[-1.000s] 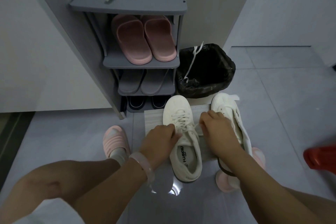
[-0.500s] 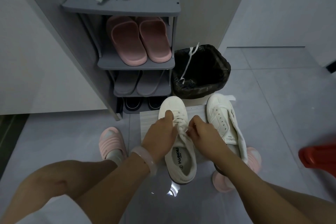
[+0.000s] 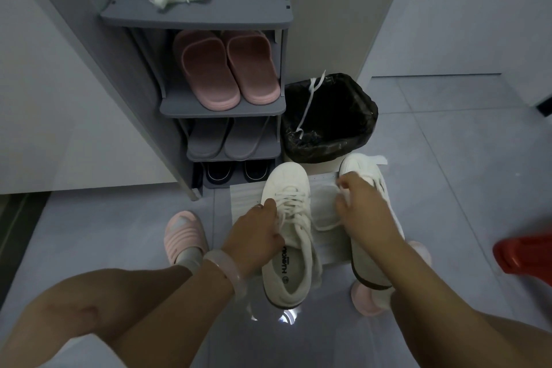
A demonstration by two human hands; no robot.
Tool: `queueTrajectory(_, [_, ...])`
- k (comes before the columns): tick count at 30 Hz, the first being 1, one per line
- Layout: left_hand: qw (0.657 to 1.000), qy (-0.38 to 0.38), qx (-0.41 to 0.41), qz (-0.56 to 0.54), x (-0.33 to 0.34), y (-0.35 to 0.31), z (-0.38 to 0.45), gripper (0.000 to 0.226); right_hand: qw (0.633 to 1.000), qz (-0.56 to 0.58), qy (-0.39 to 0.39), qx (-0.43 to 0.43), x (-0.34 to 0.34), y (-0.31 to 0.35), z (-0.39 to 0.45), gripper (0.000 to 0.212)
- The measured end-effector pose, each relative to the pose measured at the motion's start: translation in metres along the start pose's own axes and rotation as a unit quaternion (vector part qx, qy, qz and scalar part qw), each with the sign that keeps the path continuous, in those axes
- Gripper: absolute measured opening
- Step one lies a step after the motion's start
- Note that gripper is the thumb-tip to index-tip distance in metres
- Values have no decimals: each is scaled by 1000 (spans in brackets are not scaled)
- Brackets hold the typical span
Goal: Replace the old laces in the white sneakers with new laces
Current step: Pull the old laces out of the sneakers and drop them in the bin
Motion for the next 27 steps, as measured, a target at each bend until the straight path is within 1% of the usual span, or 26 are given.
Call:
queueTrajectory(2, [999, -16, 0, -37, -4, 4, 3, 26, 995, -66, 60, -48, 23, 16, -9, 39])
queueTrajectory(3, [998, -26, 6, -56, -6, 4, 6, 25, 992, -79, 72, -62, 34, 23, -15, 40])
queueTrajectory(4, [997, -35, 12, -73, -6, 4, 9, 23, 991, -90, 68, -71, 40, 30, -23, 38])
queueTrajectory(6, [993, -40, 5, -107, -3, 7, 16, 16, 987, -112, 28, -109, 44, 48, -38, 32])
queueTrajectory(7, [991, -36, -5, -130, -1, 11, 19, 13, 984, -122, 32, -129, 49, 58, -45, 31])
queueTrajectory(9, [984, -19, -23, -177, 4, 17, 25, 15, 980, -124, 70, -140, 65, 62, -57, 35])
queueTrajectory(11, [976, 0, -29, -214, 8, 22, 29, 18, 977, -145, 56, -145, 67, 66, -63, 42])
queueTrajectory(13, [975, 6, -26, -219, 7, 23, 31, 16, 974, -167, 67, -135, 75, 67, -68, 51])
queueTrajectory(15, [984, -3, -16, -179, 4, 20, 31, 12, 969, -188, 79, -141, 88, 68, -72, 52])
queueTrajectory(18, [998, -24, 10, -58, -4, 5, 28, 16, 966, -206, 98, -126, 100, 65, -78, 57])
queueTrajectory(21, [993, -38, 23, 106, -5, -12, 27, 20, 967, -206, 107, -105, 104, 65, -80, 66])
queueTrajectory(22, [990, -45, 23, 129, -5, -15, 26, 20, 968, -208, 103, -101, 105, 64, -81, 68])
queueTrajectory(23, [991, -54, 21, 121, -5, -16, 26, 19, 967, -213, 100, -96, 107, 62, -82, 71])
queueTrajectory(24, [995, -65, 12, 73, -6, -12, 25, 16, 966, -218, 96, -97, 108, 61, -82, 74])
queueTrajectory(25, [998, -67, -6, -5, -7, -6, 25, 14, 965, -224, 97, -95, 110, 60, -83, 77])
queueTrajectory(26, [994, -50, -37, -95, -4, 3, 26, 17, 964, -226, 94, -99, 111, 60, -83, 78])
queueTrajectory(27, [980, -14, -75, -186, 2, 12, 28, 23, 964, -226, 94, -104, 113, 60, -84, 78])
Point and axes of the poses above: each hand's wrist, its own z-axis towards the middle knuckle, its own x-axis out of the palm, y = z × x, the point moved 10 cm from there along z, towards the middle knuckle, and after that the axes turned 7 degrees about y, right-handed, at the moved point
